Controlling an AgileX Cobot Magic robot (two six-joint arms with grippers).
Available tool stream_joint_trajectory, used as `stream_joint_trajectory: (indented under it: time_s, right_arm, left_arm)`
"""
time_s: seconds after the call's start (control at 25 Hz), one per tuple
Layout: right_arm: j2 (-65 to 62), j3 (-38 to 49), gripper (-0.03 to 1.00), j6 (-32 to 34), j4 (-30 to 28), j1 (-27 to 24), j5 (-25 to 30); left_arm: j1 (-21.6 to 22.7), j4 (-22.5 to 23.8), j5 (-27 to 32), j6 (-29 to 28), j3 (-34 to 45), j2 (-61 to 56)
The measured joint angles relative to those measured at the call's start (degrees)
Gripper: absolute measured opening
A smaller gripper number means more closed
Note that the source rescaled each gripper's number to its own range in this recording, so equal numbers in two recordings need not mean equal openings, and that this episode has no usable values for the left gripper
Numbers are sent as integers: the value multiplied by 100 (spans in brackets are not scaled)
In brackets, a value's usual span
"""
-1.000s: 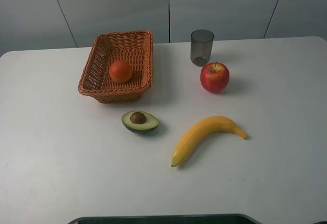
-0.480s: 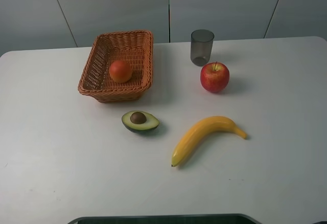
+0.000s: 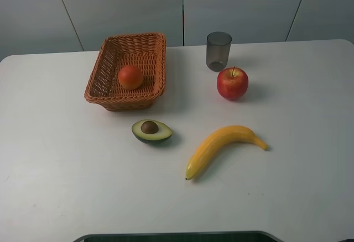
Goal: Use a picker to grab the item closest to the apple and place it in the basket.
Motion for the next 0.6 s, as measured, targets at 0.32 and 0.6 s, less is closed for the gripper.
stream_joint_trajectory:
  time_s: [0.32, 0.6]
  right_arm:
    - [0, 288, 100, -165, 191, 0, -176]
    - [-12, 288, 100, -177, 247, 0, -188]
  left_arm:
    - [0, 0, 0, 0, 0, 0]
    - [0, 0, 0, 0, 0, 0]
